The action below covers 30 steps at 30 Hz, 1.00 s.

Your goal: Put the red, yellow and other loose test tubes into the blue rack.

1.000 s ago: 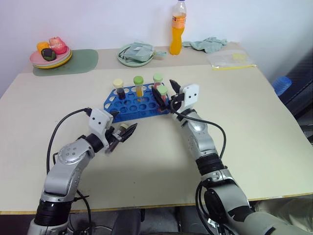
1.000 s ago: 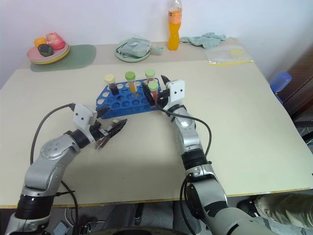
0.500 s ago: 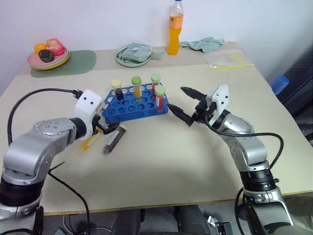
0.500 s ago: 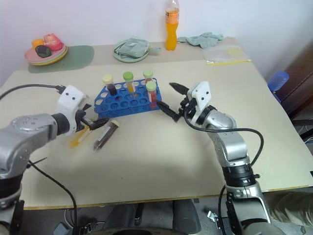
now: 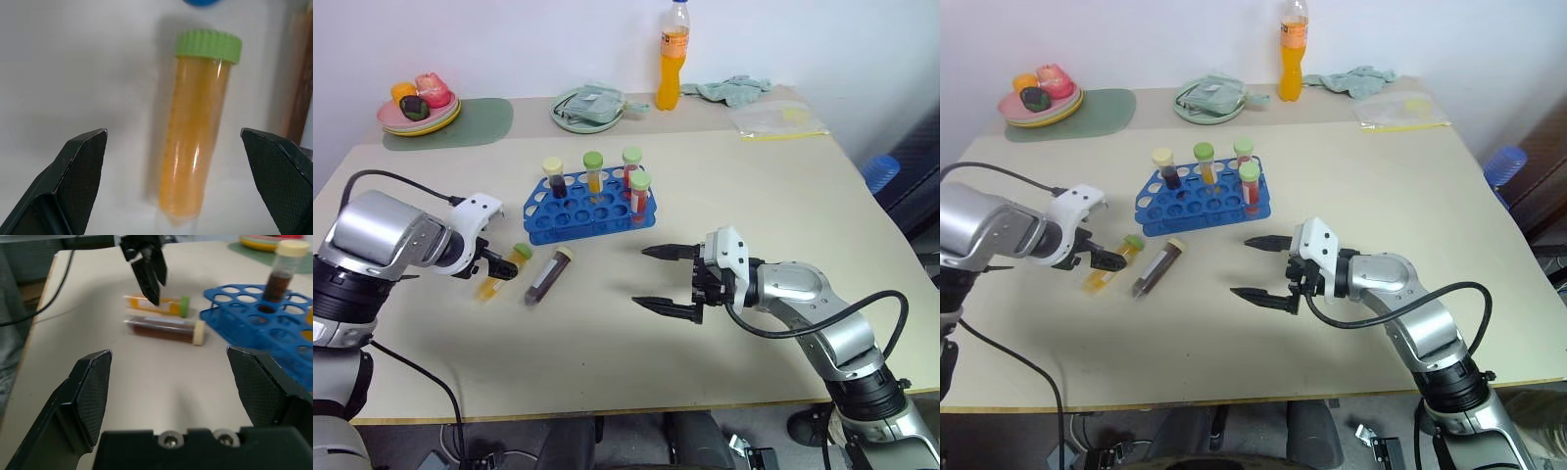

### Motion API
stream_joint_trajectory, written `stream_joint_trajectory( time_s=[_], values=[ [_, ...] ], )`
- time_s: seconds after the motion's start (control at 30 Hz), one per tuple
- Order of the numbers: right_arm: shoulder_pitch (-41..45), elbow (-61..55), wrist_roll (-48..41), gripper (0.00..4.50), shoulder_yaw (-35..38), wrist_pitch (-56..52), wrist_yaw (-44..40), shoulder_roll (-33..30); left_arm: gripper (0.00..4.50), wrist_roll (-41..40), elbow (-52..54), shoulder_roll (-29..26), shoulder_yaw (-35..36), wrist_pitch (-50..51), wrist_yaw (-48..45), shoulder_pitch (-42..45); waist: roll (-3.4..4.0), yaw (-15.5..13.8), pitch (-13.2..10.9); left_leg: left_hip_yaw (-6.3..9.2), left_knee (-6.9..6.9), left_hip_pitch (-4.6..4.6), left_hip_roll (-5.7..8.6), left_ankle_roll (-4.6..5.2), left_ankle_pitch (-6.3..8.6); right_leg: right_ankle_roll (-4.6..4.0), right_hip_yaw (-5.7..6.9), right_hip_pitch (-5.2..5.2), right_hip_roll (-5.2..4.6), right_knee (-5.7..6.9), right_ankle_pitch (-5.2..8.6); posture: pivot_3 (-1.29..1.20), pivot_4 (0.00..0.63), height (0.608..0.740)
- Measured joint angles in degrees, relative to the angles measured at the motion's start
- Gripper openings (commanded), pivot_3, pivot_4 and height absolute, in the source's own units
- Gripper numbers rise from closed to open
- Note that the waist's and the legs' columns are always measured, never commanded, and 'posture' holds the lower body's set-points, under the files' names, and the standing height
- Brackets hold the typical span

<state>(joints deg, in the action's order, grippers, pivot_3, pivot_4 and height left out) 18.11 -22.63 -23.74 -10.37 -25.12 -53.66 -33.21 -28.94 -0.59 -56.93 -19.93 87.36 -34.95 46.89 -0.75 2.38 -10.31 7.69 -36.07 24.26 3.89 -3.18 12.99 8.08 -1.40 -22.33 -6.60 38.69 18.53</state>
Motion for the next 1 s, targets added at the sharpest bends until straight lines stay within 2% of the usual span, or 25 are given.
stream_joint_trajectory(
  time_s=[0.03,0.13,0.23,0.3,0.33,0.43,0.53,0.6,0.7,0.73,0.77,0.83,0.93,1.0],
  values=[
    [-0.1,-0.1,0.0,4.14,0.0,0.0,0.2,0.0,4.50,0.4,-1.0,0.2,-0.9,-0.6,-0.4,0.6,0.00,0.0,0.0,0.00,0.00,0.00,0.00,0.00,0.00,0.00,0.00,-0.01,0.00,0.00,0.00,0.00,0.150,0.740],
    [-0.6,-0.5,0.1,4.20,0.1,-0.3,1.3,0.0,3.64,2.2,-3.2,1.0,-3.7,-2.1,-1.9,1.8,-0.01,0.0,0.0,0.00,0.00,0.01,0.00,0.00,0.00,0.00,0.00,-0.01,0.00,0.00,0.00,0.00,0.150,0.740],
    [-1.8,-1.4,0.3,4.20,0.1,-0.4,2.3,0.0,2.19,3.5,-3.4,1.0,-5.6,-3.0,-2.8,1.9,-0.01,0.1,0.0,0.00,-0.01,0.02,0.00,0.00,0.00,0.00,0.00,-0.02,0.00,0.02,0.00,0.00,0.150,0.740],
    [-2.1,-2.0,0.4,4.20,0.0,-0.4,2.8,0.0,1.01,4.1,-3.4,0.9,-6.1,-3.1,-3.6,1.9,-0.01,0.1,0.0,0.00,-0.01,0.02,0.00,0.00,0.00,0.00,0.00,-0.03,0.00,0.03,0.00,0.00,0.150,0.740],
    [-2.1,-2.2,0.4,4.20,0.0,-0.4,3.0,0.0,0.81,4.5,-3.4,0.8,-6.1,-3.1,-4.0,1.9,-0.01,0.1,0.0,0.00,-0.01,0.02,0.00,0.00,0.00,0.00,0.00,-0.03,0.00,0.03,0.00,0.00,0.150,0.740],
    [-2.1,-2.5,0.5,4.20,0.0,-0.4,3.7,0.1,0.78,5.1,-3.4,0.5,-4.4,-3.8,-3.8,1.5,-0.02,0.1,0.0,0.01,-0.02,0.03,0.00,0.00,0.00,0.00,0.00,-0.03,0.00,0.03,0.00,0.00,0.150,0.740],
    [-2.6,-2.9,0.5,4.20,0.1,-0.7,4.5,0.1,0.78,5.9,-1.9,1.7,8.9,-13.1,0.1,-4.0,-0.06,0.2,0.0,0.04,-0.04,0.10,-0.06,-0.03,-0.02,-0.01,0.01,-0.14,-0.02,0.11,0.00,0.00,0.150,0.740],
    [-4.2,-3.4,0.4,4.20,1.3,-0.9,5.7,0.1,0.78,7.1,4.7,6.4,22.6,-30.0,3.9,-11.8,-0.07,-0.2,0.0,0.01,-0.07,0.15,-0.28,-0.34,-0.19,-0.03,0.03,-0.13,-0.11,-0.04,0.00,0.00,0.150,0.740],
    [-5.6,-3.5,0.6,4.20,2.9,-0.8,7.8,0.4,0.78,6.5,12.8,14.5,32.4,-39.7,8.7,-15.9,-0.14,-0.9,0.0,-0.01,-0.10,0.13,-0.26,-0.32,-0.18,-0.02,0.05,0.02,-0.12,-0.18,-0.02,0.00,0.150,0.740],
    [-6.4,-3.0,0.9,4.20,3.6,-0.7,9.0,0.8,0.78,4.7,17.1,19.6,35.1,-41.5,10.8,-17.1,-0.19,-1.6,0.1,-0.01,-0.12,0.13,-0.26,-0.22,-0.13,-0.01,0.06,0.09,-0.12,-0.24,-0.03,0.00,0.150,0.740],
    [-6.6,-2.3,1.2,4.20,3.9,-0.7,9.8,1.3,0.78,3.3,20.4,23.8,35.8,-42.4,12.3,-18.0,-0.21,-2.0,0.1,0.01,-0.17,0.13,-0.22,-0.18,-0.10,0.00,0.10,0.12,-0.13,-0.24,-0.03,0.00,0.150,0.740],
    [-6.7,-1.7,1.6,4.20,4.0,-0.3,11.2,2.6,0.78,4.6,24.8,29.5,31.7,-46.4,14.7,-20.7,-0.26,-2.1,0.1,-0.03,-0.17,0.13,0.02,-0.17,-0.10,0.05,0.07,0.13,-0.14,-0.26,-0.06,0.00,0.150,0.740],
    [-6.6,0.0,2.5,4.20,3.9,0.7,12.4,4.1,0.78,14.3,25.4,37.0,18.5,-58.2,18.8,-23.0,-0.27,-2.0,0.1,-0.13,-0.16,0.13,0.10,-0.22,-0.13,0.06,0.06,0.14,-0.16,-0.26,-0.07,0.00,0.150,0.740],
    [-6.0,0.8,2.9,4.20,3.7,1.1,12.9,5.3,0.78,19.7,22.7,42.2,12.4,-64.6,22.4,-23.6,-0.26,-1.7,0.1,-0.14,-0.15,0.12,0.10,-0.21,-0.12,0.06,0.04,0.09,-0.16,-0.23,-0.07,0.00,0.150,0.740]
  ],
)
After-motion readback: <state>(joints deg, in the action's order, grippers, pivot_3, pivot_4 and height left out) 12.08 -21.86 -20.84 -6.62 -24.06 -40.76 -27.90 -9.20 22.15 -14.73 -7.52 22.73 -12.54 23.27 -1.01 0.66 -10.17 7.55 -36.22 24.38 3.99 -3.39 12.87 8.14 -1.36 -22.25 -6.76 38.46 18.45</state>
